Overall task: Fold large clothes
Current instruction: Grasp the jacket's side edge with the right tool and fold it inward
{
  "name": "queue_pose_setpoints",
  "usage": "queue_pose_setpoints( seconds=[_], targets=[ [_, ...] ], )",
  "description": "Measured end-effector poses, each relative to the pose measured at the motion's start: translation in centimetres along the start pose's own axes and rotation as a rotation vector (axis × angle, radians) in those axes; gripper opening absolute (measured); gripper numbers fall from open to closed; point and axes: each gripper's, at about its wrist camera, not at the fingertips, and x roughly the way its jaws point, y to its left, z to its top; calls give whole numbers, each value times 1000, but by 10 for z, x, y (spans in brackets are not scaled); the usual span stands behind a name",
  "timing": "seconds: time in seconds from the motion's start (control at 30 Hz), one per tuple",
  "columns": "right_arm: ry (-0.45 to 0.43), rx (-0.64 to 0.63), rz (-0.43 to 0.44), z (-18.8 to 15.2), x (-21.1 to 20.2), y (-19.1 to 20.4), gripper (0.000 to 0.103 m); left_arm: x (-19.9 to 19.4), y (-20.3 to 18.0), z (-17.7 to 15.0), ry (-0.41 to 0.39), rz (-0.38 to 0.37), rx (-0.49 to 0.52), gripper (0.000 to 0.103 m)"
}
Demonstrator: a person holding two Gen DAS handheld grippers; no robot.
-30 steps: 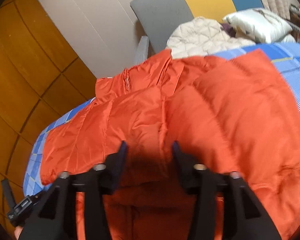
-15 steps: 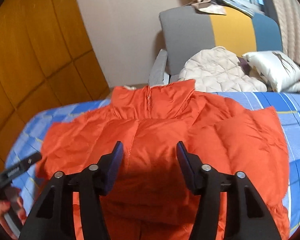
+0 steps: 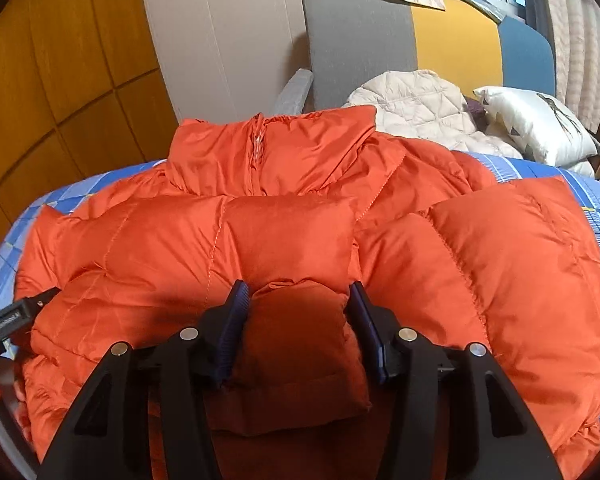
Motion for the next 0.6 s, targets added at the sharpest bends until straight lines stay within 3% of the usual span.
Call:
queue_pose_setpoints(
  seconds=[0.13, 0.2, 0.27, 0.43, 0.6],
  targets=[
    [6, 54, 42, 4, -17, -9, 51, -18, 7, -5, -7, -14, -4, 101],
    [-12, 92, 73, 5, -36, -21, 57, -35, 12, -12, -22, -39, 6, 101],
    [-3, 112, 102, 2, -56, -34, 77, -53, 24, -20, -36, -80, 20, 101],
    [29, 199, 103, -18, -99, -80, 78, -79, 63, -44, 27, -220, -2, 101],
    [46, 283, 115, -53, -146, -132, 78, -98, 113, -76, 92, -280, -104, 101]
  ],
)
